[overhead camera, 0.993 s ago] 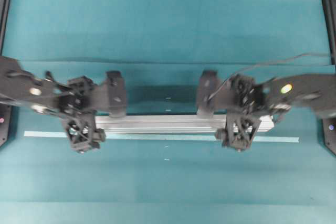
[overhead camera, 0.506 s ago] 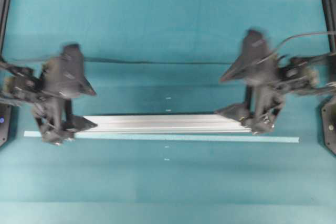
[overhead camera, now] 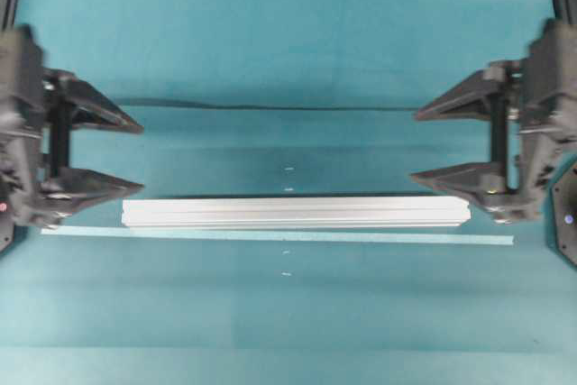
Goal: Lift the metal rail with both hands.
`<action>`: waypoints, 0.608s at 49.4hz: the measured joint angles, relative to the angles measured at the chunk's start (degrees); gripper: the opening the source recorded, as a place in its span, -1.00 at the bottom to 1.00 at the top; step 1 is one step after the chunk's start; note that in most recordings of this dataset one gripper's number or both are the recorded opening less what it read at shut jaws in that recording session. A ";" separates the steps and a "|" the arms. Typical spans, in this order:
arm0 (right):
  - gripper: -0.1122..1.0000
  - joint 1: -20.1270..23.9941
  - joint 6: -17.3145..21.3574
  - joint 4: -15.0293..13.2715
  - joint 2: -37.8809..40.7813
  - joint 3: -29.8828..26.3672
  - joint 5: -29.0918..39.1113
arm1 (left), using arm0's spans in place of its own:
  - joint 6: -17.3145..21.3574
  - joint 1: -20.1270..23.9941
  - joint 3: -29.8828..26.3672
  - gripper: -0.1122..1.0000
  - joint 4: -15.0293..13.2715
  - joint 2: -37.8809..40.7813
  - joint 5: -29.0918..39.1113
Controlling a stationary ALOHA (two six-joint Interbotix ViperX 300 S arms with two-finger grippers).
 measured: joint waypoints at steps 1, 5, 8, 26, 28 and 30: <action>0.97 0.00 0.00 0.00 -0.70 0.09 -0.09 | 0.00 0.00 0.09 0.90 0.00 -0.53 -0.18; 0.97 0.00 0.00 0.00 -3.25 0.44 -0.44 | 0.00 0.35 0.35 0.90 0.00 -2.90 -0.53; 0.97 0.00 0.00 0.00 -4.83 0.79 -0.70 | 0.00 0.53 0.53 0.90 0.00 -4.22 -0.62; 0.97 -0.18 0.00 0.00 -11.69 2.81 -2.29 | 0.00 0.88 0.79 0.90 0.00 -9.40 -0.62; 0.97 -0.18 0.00 0.00 -11.78 2.99 -2.37 | 0.00 0.97 0.79 0.90 0.00 -9.76 -0.62; 0.97 -0.18 0.09 0.00 -11.78 2.99 -2.37 | 0.00 0.88 0.88 0.90 0.00 -9.93 -0.62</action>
